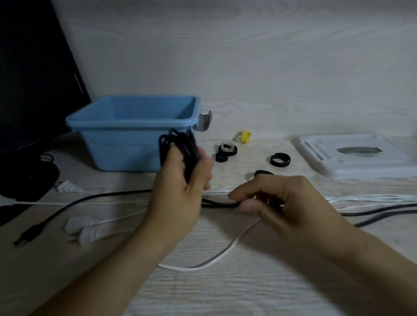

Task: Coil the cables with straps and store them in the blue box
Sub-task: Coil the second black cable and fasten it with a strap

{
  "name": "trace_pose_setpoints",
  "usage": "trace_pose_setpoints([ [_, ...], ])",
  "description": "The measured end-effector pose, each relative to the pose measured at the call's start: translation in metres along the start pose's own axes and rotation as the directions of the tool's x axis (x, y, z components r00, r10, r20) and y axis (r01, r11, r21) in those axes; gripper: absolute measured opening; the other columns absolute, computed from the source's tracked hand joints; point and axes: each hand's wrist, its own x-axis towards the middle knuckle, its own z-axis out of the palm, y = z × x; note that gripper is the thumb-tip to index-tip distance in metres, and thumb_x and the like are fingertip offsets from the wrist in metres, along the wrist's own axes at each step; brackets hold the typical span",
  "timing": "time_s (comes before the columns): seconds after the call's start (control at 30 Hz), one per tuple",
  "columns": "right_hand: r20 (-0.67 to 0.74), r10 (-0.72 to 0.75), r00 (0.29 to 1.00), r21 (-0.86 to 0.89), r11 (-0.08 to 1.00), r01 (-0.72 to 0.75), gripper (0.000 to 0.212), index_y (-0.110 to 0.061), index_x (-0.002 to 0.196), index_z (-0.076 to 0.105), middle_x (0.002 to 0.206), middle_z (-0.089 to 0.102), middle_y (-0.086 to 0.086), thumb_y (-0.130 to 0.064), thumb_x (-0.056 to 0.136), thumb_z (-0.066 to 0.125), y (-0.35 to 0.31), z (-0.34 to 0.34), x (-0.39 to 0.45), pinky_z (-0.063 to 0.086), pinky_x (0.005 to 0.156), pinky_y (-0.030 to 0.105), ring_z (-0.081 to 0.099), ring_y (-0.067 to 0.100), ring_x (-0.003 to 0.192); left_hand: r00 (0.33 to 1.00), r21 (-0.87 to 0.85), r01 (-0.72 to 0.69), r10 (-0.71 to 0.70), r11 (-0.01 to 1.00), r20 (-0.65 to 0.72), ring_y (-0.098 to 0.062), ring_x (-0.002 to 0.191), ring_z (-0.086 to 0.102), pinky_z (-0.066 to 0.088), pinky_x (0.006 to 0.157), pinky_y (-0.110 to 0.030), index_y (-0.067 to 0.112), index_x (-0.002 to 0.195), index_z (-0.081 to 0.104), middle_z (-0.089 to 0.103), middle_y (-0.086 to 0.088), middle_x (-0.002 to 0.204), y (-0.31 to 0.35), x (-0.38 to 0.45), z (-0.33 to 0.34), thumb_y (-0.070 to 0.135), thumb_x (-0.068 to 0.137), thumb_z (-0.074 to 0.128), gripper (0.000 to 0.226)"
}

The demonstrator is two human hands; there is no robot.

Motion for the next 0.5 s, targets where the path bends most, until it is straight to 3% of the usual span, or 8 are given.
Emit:
trace_pose_setpoints([
  [0.17,-0.134,-0.024,0.991,0.049,0.998,0.030,0.013,-0.028,0.097,0.071,0.086,0.070,-0.023,-0.017,0.092,0.067,-0.003,-0.003,0.001,0.043,0.065,0.009,0.063,-0.002,0.070,0.974,0.226,-0.041,-0.012,0.973,0.228,-0.005,0.082,0.065,0.052,0.074,-0.033,0.021,0.103,0.058,0.068,0.012,0.087,0.002,-0.012,0.005,0.048,0.095,0.048,0.030],
  [0.3,-0.210,-0.027,0.977,0.075,0.996,0.044,0.010,-0.022,0.098,0.070,0.084,0.073,-0.016,-0.019,0.088,0.071,-0.003,-0.001,0.001,0.052,0.067,0.017,0.070,0.003,0.076,0.938,0.141,0.056,-0.100,0.988,0.333,0.000,0.054,0.046,0.034,0.054,-0.024,0.026,0.072,0.055,0.053,0.016,0.056,0.024,-0.014,0.003,0.048,0.096,0.040,0.036],
  [0.4,-0.236,-0.068,0.969,0.057,0.995,0.083,0.012,-0.013,0.092,0.072,0.080,0.073,-0.013,-0.020,0.083,0.076,-0.004,0.001,0.000,0.052,0.065,0.017,0.070,0.003,0.072,0.900,0.226,-0.072,-0.034,0.971,0.434,-0.003,0.054,0.043,0.033,0.052,-0.030,0.021,0.065,0.051,0.044,0.012,0.057,0.030,-0.013,-0.002,0.056,0.094,0.042,0.046],
  [0.5,-0.262,-0.019,0.965,0.072,0.997,0.040,0.019,-0.015,0.083,0.072,0.074,0.071,-0.010,-0.033,0.079,0.078,-0.002,0.000,0.000,0.052,0.056,0.030,0.067,0.013,0.063,0.862,0.211,-0.029,-0.082,0.977,0.500,-0.002,0.052,0.041,0.032,0.051,-0.028,0.026,0.064,0.050,0.042,0.014,0.054,0.034,-0.013,-0.007,0.057,0.093,0.042,0.043],
])
